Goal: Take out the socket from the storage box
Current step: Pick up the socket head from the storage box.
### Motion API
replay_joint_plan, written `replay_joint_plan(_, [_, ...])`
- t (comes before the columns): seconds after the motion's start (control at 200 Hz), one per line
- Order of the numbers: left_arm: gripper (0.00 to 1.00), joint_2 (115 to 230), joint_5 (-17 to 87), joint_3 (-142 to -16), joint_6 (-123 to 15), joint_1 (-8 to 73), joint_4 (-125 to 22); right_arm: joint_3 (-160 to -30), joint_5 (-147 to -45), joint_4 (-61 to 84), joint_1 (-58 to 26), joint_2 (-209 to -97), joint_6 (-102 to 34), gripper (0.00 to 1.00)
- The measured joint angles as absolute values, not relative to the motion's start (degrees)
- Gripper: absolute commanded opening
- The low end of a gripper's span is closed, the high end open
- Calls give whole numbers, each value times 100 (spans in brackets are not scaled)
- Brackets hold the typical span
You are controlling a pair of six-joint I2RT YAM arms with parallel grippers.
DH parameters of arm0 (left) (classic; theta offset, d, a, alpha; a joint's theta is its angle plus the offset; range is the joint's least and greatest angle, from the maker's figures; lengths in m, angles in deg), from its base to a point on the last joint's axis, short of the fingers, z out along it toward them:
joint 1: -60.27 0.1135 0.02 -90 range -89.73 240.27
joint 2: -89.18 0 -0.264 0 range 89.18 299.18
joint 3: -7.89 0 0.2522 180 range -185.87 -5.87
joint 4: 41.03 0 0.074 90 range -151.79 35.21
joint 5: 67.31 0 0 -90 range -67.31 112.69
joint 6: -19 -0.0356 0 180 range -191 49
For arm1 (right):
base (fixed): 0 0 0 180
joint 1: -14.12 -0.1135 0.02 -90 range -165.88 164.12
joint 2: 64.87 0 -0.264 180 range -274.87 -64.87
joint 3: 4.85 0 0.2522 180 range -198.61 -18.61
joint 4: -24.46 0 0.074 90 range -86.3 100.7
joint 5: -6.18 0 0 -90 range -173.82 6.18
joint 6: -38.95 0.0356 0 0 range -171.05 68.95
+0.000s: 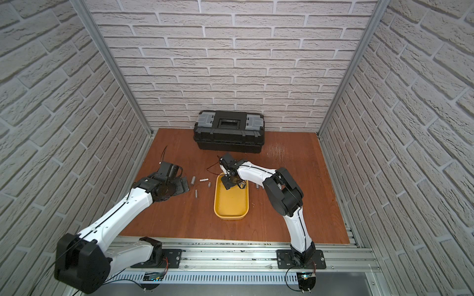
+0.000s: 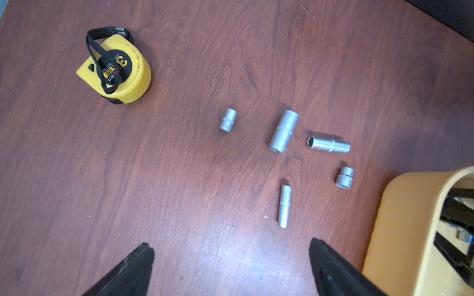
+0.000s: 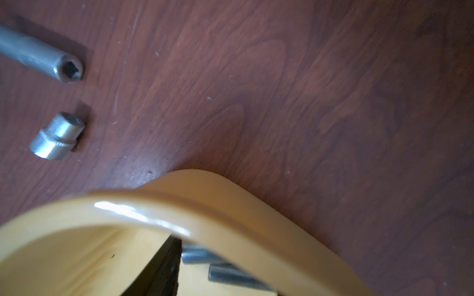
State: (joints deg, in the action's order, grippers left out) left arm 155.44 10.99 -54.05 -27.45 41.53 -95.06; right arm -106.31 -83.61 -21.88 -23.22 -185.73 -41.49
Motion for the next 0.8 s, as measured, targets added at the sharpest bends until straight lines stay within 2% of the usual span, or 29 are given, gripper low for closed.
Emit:
replay_joint_plan(0.25, [98, 15531, 1099, -5379, -2741, 4157, -9509, -10631, -8363, -2181, -2322, -18573, -4143, 44])
replay_joint_plan(0.435, [98, 15520, 1103, -5381, -2745, 4157, -9509, -10598, -8366, -2264, -2325, -18400, -4140, 43])
replay_joint_plan(0.8, [98, 15566, 1337, -5648, -2870, 4144, -9509, -9789, -8123, -2339, -2246, -16352, -4051, 43])
